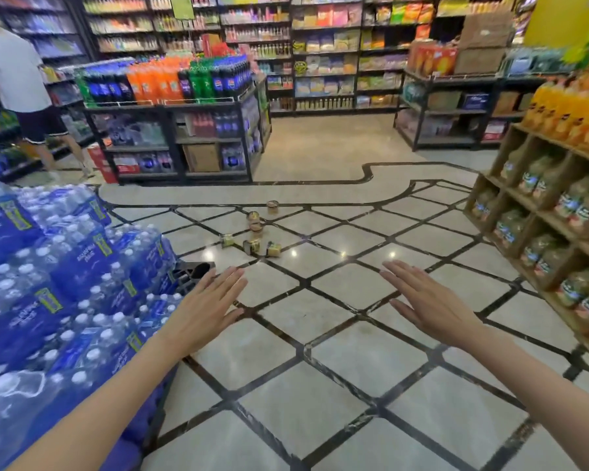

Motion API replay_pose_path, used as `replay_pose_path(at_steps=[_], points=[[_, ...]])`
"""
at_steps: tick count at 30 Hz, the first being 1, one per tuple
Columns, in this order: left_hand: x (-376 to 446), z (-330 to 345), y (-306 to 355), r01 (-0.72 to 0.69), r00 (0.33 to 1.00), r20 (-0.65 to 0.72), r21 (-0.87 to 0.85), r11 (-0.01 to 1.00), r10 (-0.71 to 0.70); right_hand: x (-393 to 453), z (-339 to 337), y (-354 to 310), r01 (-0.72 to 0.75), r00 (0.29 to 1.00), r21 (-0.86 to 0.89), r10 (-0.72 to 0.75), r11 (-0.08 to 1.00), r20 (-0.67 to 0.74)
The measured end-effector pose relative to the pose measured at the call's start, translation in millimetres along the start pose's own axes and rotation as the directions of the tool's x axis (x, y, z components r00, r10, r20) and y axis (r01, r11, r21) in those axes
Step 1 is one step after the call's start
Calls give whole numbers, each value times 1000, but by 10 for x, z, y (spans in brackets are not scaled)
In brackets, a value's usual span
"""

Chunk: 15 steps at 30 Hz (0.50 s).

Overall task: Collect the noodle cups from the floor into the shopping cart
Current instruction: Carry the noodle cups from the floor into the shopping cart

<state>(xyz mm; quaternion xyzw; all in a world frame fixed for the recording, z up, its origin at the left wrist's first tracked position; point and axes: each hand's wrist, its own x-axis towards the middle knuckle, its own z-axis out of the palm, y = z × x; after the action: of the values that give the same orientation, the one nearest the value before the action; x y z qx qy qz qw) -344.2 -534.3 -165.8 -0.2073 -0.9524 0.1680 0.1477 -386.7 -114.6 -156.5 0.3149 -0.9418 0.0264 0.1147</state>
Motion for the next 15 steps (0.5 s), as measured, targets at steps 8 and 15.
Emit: replay_pose_path(at_steps=[8, 15], points=[[1253, 658, -825, 52, 997, 60, 23, 998, -53, 1595, 403, 1080, -1, 999, 32, -1, 999, 53], [2091, 1392, -1591, 125, 983, 130, 22, 992, -127, 3004, 992, 1617, 38, 993, 77, -46, 996, 110]])
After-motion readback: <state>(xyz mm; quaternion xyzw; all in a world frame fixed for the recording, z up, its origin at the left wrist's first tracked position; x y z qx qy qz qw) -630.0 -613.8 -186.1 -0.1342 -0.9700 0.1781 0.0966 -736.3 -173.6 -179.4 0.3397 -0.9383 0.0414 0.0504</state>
